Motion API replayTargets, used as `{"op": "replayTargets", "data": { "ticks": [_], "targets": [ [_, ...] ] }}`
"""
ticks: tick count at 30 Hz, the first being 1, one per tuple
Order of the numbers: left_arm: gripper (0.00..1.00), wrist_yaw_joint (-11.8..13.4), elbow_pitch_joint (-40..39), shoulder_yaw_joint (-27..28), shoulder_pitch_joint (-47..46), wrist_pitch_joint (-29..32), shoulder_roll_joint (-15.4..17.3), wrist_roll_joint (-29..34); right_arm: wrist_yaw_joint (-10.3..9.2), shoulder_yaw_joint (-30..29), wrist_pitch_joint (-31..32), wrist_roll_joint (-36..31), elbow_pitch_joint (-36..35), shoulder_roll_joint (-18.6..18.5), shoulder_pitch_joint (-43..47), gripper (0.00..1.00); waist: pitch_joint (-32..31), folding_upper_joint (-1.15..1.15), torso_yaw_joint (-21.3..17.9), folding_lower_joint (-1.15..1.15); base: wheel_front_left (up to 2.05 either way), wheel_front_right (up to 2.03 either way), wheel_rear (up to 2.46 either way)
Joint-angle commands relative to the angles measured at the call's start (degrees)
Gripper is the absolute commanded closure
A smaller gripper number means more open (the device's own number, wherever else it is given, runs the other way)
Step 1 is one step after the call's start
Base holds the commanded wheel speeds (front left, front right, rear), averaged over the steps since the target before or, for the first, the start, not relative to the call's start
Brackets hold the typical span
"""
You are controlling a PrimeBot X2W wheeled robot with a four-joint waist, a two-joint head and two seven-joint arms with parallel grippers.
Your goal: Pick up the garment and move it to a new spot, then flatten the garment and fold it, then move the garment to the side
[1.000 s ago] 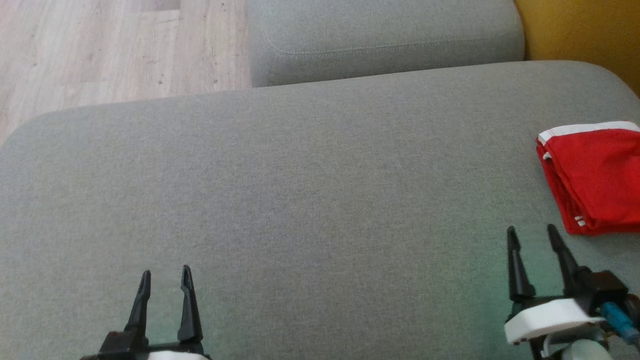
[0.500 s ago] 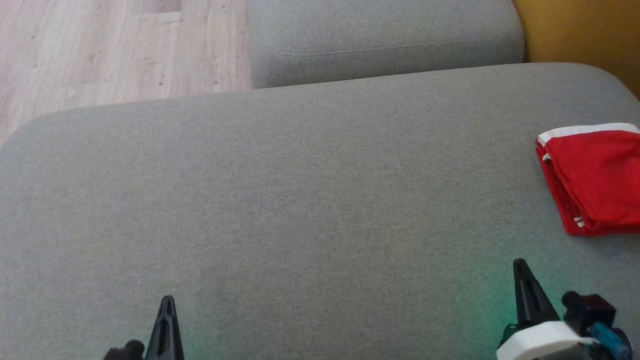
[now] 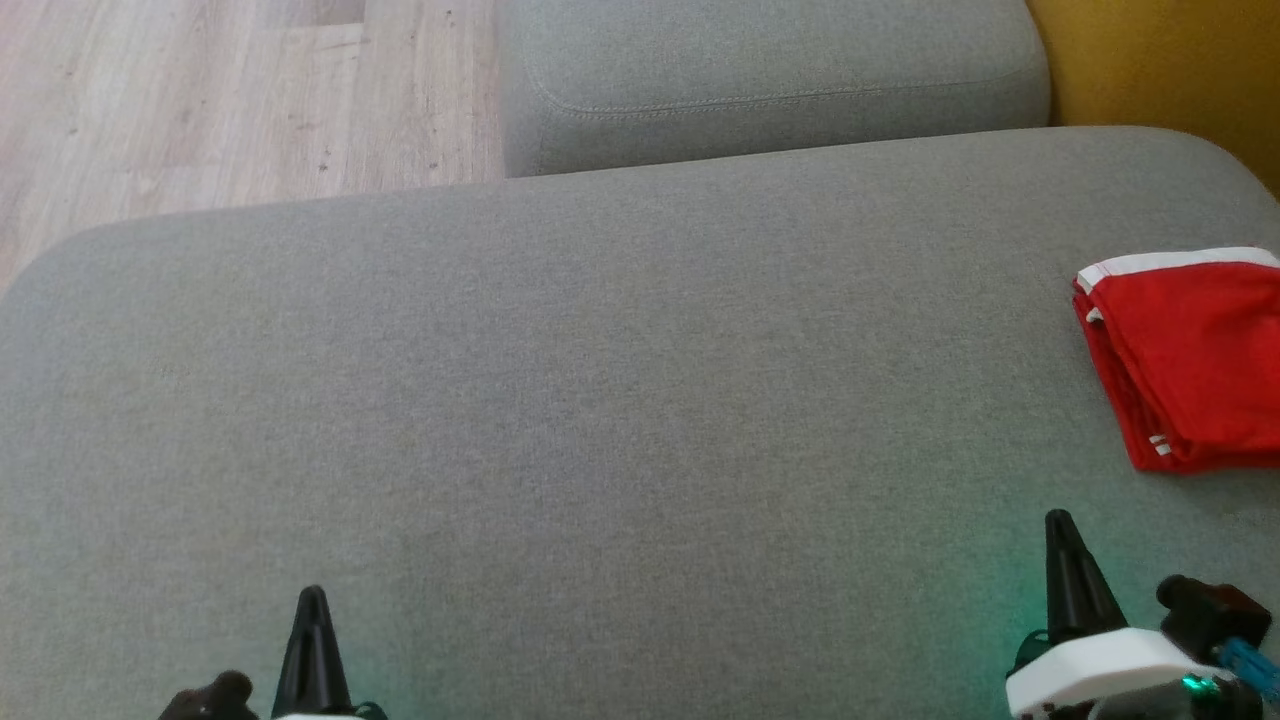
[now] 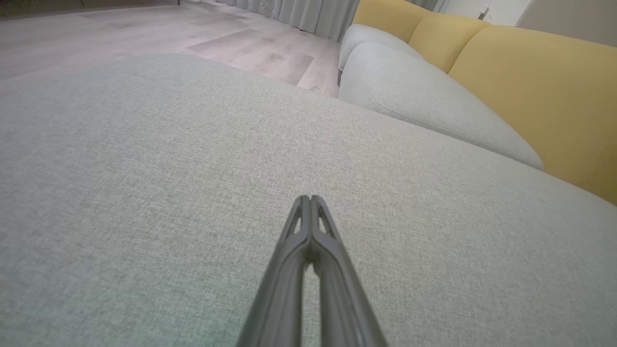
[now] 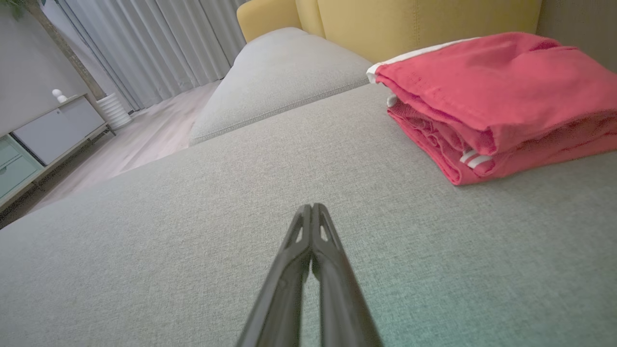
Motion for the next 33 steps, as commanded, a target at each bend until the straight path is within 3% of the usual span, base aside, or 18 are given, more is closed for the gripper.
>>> {"op": "replayTargets", "data": {
  "ticks": [1,33],
  "targets": [
    [1.00,-0.6,-1.9,1.0,-2.4,0.2,0.0,-1.6,0.11,-0.3,0.3,1.9,-2.2,-0.1,-2.6,1.00,0.0,0.00,0.0,0.00,0.00,0.00,0.00],
    [1.00,-3.0,-2.3,4.0,-5.8,5.5,0.0,-22.2,0.21,-1.4,5.5,24.7,-3.5,-0.2,-5.0,1.00,0.0,0.00,0.3,0.00,0.00,0.00,0.00]
  ]
}}
